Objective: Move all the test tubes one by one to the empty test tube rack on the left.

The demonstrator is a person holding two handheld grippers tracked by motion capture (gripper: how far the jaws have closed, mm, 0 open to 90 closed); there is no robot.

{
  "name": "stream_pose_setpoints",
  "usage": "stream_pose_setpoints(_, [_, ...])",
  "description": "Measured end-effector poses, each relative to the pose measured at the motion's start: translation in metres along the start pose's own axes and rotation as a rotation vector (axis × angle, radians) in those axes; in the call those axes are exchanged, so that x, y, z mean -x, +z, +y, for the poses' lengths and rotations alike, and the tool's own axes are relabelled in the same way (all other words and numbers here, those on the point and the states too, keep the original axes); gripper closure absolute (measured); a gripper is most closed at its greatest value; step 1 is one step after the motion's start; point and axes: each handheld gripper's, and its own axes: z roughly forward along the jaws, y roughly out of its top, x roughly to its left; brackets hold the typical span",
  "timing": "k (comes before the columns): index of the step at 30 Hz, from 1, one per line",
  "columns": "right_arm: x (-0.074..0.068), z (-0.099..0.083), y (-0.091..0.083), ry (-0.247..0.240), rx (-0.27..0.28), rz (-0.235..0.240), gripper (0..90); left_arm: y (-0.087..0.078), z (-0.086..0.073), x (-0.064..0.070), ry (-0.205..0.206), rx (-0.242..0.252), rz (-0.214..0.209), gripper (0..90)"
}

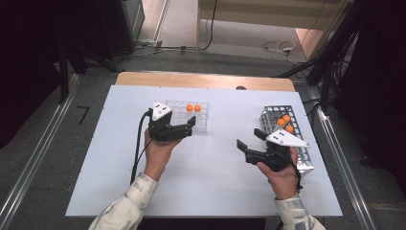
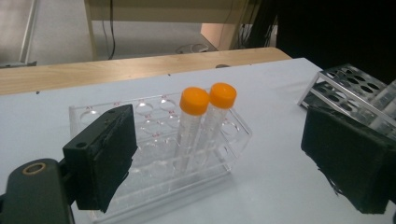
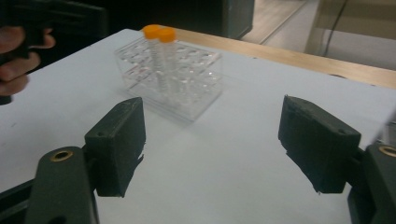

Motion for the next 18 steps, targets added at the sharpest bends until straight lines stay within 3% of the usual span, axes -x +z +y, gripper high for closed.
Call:
stream_pose_setpoints(7, [0.025, -0.007, -0.022, 0.04, 0.014, -0.069, 22.2, -0.011, -0.012, 0.0, -0.003, -0.012, -0.019, 8.0])
stream_pose_setpoints(18, [0.043, -0.015, -0.039, 0.04, 0.008, -0.16, 22.4, -0.021, -0.021, -0.001, 0.016, -0.02, -0.024, 7.4])
